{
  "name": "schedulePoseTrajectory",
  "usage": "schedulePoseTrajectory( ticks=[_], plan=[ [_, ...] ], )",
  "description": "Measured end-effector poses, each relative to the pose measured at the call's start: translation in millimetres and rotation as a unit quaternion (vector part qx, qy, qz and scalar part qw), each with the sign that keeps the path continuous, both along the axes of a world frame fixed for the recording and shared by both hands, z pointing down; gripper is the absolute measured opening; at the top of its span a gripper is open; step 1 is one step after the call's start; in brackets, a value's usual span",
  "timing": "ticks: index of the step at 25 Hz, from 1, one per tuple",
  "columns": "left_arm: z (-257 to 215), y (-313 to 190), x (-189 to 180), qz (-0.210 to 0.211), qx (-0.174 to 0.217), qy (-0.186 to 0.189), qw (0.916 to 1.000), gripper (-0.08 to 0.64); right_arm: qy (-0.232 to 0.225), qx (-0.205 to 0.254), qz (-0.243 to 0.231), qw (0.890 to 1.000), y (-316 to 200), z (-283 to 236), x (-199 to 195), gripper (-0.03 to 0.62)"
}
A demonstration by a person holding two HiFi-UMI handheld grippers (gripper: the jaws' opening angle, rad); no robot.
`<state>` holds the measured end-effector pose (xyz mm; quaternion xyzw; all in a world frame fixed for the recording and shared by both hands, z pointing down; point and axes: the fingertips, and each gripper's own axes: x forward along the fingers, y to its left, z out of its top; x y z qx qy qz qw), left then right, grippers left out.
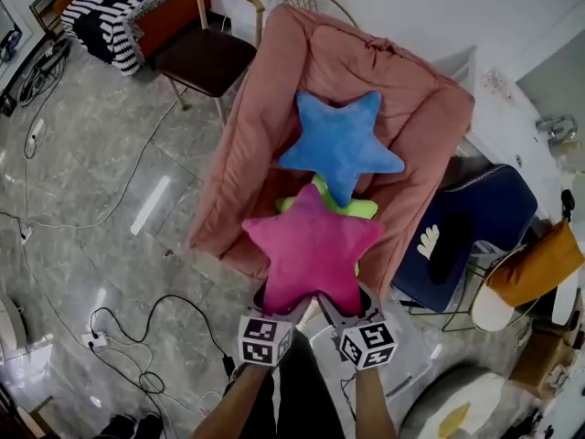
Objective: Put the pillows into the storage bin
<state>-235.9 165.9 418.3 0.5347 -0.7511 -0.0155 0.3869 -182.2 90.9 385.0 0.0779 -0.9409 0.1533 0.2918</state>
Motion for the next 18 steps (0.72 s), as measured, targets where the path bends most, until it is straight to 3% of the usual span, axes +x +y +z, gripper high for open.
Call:
schedulePoseTrajectory(
  ticks=[10,15,18],
  plan=[
    [-6.7,10.9,56.7,0.032,0.023,-0.007,0.9992,0.405,-0.010,0.029,0.027,0.999,15.8,-11.0,60.7,0.302],
    [-9.0,-7.6,98.2,0.079,0.044,-0.012,0.9959,0.405,-0.013,0.053,0.069,0.996,5.0,-16.0,108.3,0.304],
    [-11.7,-26.1,123.9,0.127,0.059,-0.023,0.9899,0.405,-0.024,0.070,0.119,0.990,-5.6,-19.5,140.6,0.305]
  ],
)
